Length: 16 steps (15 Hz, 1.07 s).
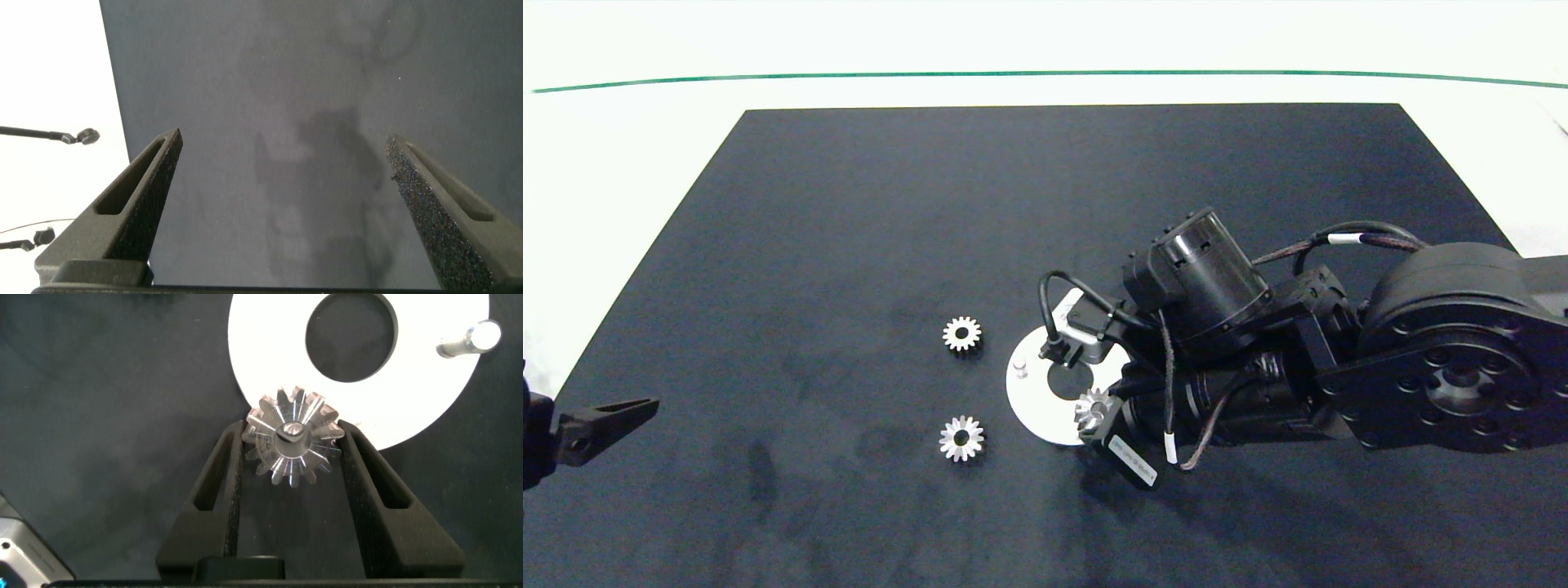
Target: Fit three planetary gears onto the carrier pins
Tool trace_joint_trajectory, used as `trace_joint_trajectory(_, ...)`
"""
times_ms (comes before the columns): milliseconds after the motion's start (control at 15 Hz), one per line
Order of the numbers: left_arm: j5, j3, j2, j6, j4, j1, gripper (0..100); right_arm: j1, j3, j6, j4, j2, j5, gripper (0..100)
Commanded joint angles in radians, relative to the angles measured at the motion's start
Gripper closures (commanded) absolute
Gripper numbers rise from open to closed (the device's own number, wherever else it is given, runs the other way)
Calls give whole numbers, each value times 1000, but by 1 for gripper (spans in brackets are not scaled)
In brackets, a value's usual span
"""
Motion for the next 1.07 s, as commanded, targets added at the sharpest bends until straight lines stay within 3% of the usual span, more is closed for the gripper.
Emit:
trace_joint_trajectory(67,0,2,-3,1,2,1,0,-6,0,-2,1,10,0,69)
trace_joint_trajectory(800,0,5,-8,3,2,1,0,-3,3,-2,-28,28,0,69)
trace_joint_trajectory(867,0,5,-8,3,2,1,0,-2,4,-2,-27,28,0,0)
trace_joint_trajectory(1067,0,5,-8,3,2,1,0,0,6,-4,-27,27,0,0)
